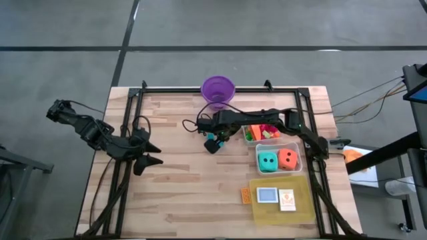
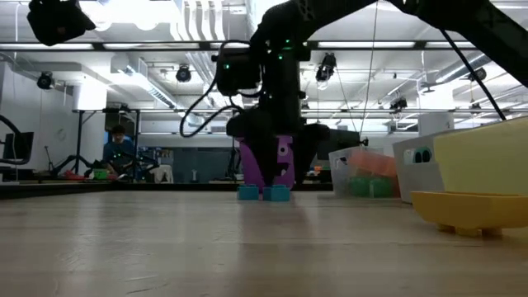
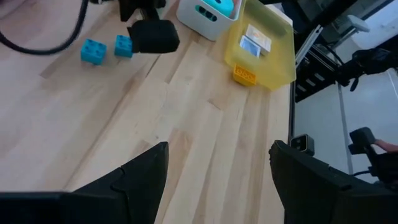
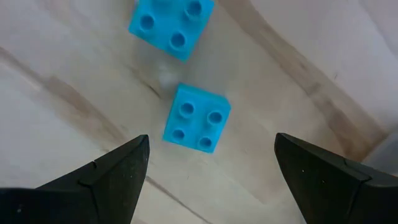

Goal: Pick & Place Toys
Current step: Put the blue game piece into the transparent bin

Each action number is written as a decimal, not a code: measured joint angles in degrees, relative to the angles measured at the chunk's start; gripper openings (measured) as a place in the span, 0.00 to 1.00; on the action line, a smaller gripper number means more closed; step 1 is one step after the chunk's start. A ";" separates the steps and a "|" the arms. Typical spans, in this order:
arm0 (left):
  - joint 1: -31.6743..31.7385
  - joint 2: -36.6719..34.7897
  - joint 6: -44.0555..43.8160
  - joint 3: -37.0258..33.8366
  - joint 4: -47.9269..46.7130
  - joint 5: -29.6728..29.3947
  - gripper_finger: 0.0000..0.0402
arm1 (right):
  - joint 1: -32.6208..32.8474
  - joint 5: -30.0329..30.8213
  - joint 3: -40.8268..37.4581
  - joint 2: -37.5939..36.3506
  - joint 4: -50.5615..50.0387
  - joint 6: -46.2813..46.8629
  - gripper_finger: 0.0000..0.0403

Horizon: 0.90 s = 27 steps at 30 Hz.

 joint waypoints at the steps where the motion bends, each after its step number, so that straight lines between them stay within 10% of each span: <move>1: 0.00 0.00 0.00 0.00 0.01 0.00 0.67 | 0.00 0.02 -0.38 0.26 -0.04 -0.04 0.85; 27: 0.00 0.00 0.02 0.00 0.00 -0.23 0.67 | 0.19 -0.20 -2.02 1.15 6.03 2.03 0.72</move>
